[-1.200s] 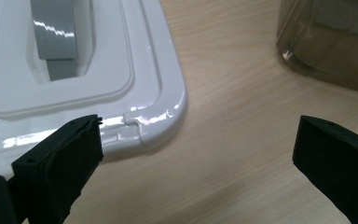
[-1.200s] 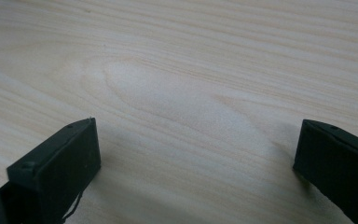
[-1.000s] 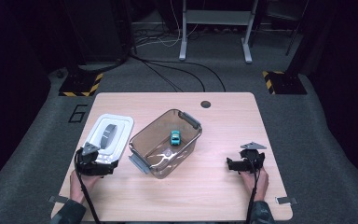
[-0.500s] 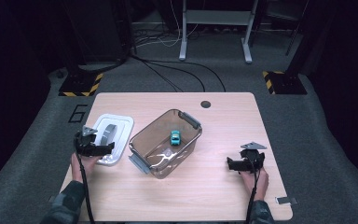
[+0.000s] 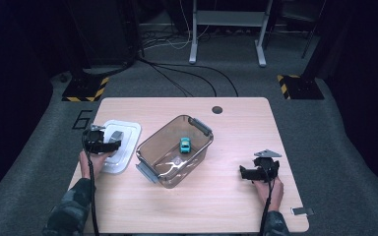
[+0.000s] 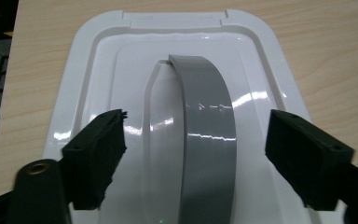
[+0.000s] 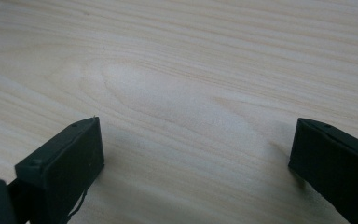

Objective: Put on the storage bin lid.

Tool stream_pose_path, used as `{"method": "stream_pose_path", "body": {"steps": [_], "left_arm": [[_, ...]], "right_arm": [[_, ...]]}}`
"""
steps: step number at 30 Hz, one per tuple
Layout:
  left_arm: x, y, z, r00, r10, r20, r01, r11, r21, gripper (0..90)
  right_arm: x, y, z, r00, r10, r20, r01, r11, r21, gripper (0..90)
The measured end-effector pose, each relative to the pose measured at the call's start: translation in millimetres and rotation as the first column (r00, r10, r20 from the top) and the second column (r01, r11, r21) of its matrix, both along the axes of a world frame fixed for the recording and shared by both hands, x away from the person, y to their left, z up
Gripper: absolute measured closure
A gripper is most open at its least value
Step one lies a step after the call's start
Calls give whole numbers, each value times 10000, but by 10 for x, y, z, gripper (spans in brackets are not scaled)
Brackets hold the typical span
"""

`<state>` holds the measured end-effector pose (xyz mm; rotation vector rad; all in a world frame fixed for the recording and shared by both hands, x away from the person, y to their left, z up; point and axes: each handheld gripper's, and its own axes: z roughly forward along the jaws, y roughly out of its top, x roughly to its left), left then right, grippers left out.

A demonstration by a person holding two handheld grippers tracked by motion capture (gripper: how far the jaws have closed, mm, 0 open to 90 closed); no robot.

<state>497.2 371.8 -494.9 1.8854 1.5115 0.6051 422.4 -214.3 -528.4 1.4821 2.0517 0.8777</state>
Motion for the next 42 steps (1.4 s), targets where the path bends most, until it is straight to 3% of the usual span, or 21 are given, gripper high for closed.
{"method": "stream_pose_path", "body": {"steps": [3, 4, 11, 18, 24, 30, 38, 42], "left_arm": [[23, -8, -42, 9998, -144, -146, 147, 9996, 235, 370], [40, -19, -66, 9999, -85, -133, 92, 9987, 510, 407], [39, -43, -64, 9998, -180, 37, 177, 9983, 562, 662], [14, -6, -51, 9996, -246, 100, 245, 9996, 150, 670], [-46, 9, 42, 9982, -433, 425, 436, 9990, -78, 671], [-121, -4, 169, 9946, -830, 615, 822, 9965, 168, 671], [-201, -30, 321, 9862, -1520, 652, 1474, 9866, 705, 672], [-211, -27, 385, 9838, -1673, 639, 1634, 9846, 622, 671]], "right_arm": [[0, -1, 0, 10000, 11, 13, -11, 10000, 35, 25], [0, -2, -1, 10000, 16, 15, -16, 10000, 39, 25], [0, -3, 0, 10000, 28, 15, -28, 10000, 56, 28], [0, -3, 0, 10000, 36, 11, -36, 10000, 58, 27], [0, -3, 0, 10000, 35, 11, -35, 10000, 59, 27], [0, -4, 0, 10000, 42, 11, -43, 10000, 53, 27], [0, -2, 0, 10000, 18, 20, -18, 10000, 46, 27], [0, -2, 0, 10000, 20, 19, -20, 10000, 48, 27]]}}
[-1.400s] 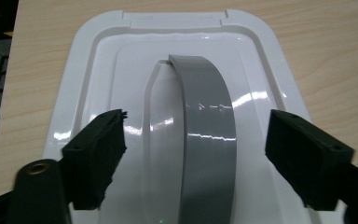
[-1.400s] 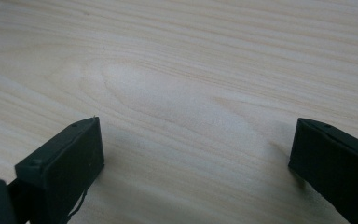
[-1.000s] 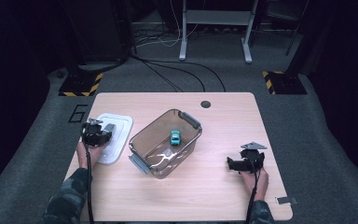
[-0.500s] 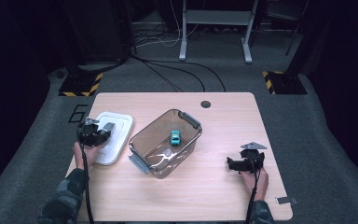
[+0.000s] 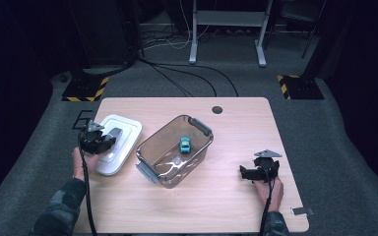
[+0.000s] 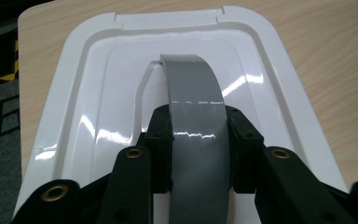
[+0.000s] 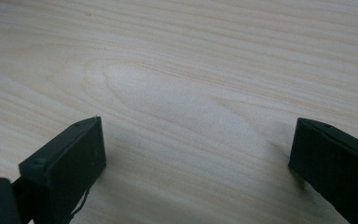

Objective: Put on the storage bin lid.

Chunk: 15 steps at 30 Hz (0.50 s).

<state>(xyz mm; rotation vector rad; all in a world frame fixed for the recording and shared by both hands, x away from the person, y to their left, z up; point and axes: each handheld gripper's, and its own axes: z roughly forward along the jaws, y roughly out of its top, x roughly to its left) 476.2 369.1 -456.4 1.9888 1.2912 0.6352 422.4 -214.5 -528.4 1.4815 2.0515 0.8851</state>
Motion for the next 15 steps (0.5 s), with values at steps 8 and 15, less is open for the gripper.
{"method": "stream_pose_path", "body": {"steps": [8, 15], "left_arm": [[-4, 13, 167, 9998, -178, 59, 179, 9998, -68, 671], [-13, 25, 326, 9994, -282, 216, 285, 9995, -122, 671]], "right_arm": [[1, 0, 0, 10000, 13, -8, -13, 10000, 11, 27], [1, -1, 0, 10000, 20, -9, -20, 10000, 8, 27]]}}
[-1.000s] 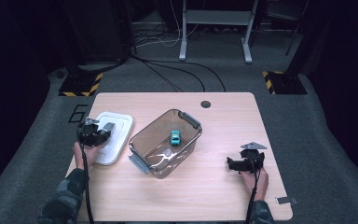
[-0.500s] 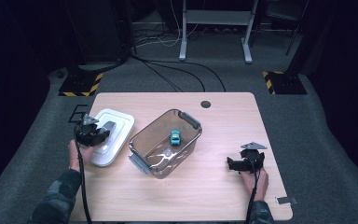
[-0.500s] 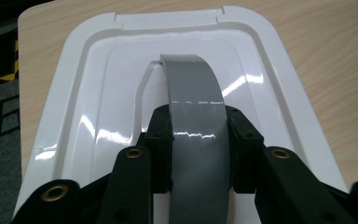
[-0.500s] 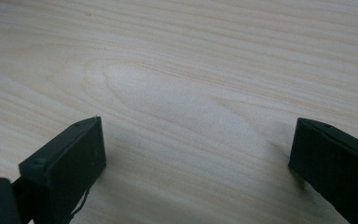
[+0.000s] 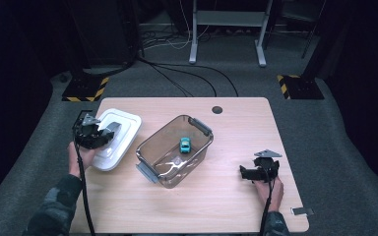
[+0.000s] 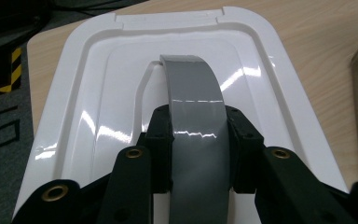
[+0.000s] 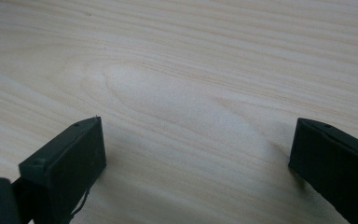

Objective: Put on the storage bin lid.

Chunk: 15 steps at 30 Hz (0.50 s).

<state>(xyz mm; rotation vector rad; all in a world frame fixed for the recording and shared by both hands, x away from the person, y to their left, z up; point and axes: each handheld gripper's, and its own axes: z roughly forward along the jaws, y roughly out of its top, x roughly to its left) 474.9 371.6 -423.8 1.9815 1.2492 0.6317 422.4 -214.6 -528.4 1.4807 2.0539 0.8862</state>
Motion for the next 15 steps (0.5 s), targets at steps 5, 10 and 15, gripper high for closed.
{"method": "stream_pose_path", "body": {"steps": [5, 10, 15], "left_arm": [[-1, -2, 101, 10000, -9, 77, 9, 10000, -34, 672], [1, -13, 195, 9999, -112, 110, 111, 9999, 122, 671], [10, -19, 287, 9996, -177, 225, 172, 9996, 222, 672]], "right_arm": [[0, 1, 0, 10000, -6, 3, 6, 10000, 3, 27], [0, 1, 0, 10000, -6, 1, 6, 10000, 2, 27], [0, 0, 0, 10000, 1, -3, -1, 10000, 1, 27]]}}
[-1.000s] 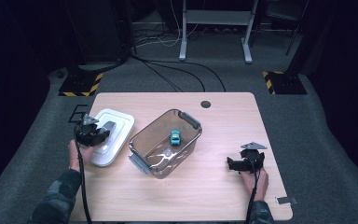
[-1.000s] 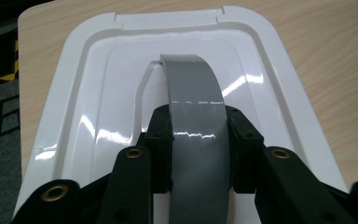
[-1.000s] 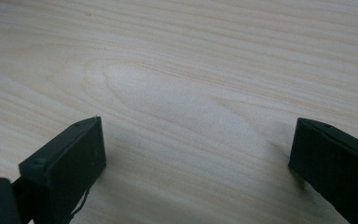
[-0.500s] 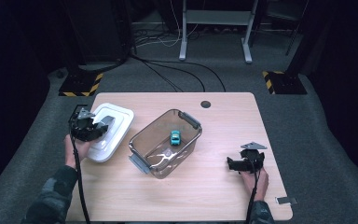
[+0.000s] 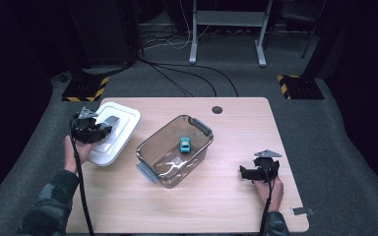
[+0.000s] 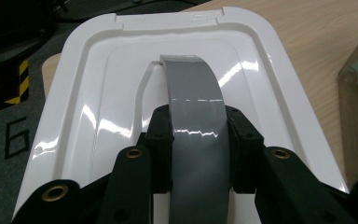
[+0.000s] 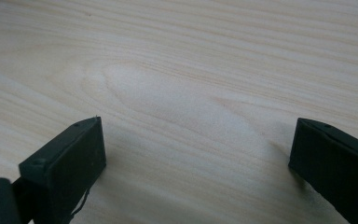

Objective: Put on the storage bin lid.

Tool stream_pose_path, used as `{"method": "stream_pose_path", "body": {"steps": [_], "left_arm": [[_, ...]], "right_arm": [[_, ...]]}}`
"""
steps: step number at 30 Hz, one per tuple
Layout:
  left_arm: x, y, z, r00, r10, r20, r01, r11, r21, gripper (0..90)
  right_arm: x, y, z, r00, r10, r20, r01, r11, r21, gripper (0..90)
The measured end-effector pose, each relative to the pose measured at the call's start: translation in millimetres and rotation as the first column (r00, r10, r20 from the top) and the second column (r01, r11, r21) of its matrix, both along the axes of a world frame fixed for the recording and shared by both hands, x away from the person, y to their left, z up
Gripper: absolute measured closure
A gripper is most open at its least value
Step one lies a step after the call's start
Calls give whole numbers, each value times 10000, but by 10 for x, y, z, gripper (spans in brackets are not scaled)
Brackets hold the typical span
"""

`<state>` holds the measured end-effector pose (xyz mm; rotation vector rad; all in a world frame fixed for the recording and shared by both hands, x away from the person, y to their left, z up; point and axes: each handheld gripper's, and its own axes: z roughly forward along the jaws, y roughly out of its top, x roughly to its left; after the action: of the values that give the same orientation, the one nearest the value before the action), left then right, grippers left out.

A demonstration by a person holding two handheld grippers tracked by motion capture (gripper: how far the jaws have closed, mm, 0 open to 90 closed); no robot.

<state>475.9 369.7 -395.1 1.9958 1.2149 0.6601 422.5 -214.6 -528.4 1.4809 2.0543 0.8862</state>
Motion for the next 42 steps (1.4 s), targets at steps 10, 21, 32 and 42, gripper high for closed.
{"method": "stream_pose_path", "body": {"steps": [10, 21, 32, 42], "left_arm": [[-9, -67, 203, 9995, -216, 249, 211, 9996, 196, 671], [-22, -155, 361, 9981, -462, 402, 455, 9988, 186, 671], [-41, -327, 514, 9948, -905, 464, 900, 9959, 122, 671], [-71, -536, 627, 9910, -1250, 475, 1241, 9920, 224, 671]], "right_arm": [[0, 0, 0, 10000, -2, 4, 2, 10000, -1, 27], [1, 0, 0, 10000, -4, 3, 4, 10000, 1, 28], [1, 0, 0, 10000, 0, -2, 0, 10000, -3, 28], [1, 0, 0, 10000, -3, 3, 3, 10000, -1, 28]]}}
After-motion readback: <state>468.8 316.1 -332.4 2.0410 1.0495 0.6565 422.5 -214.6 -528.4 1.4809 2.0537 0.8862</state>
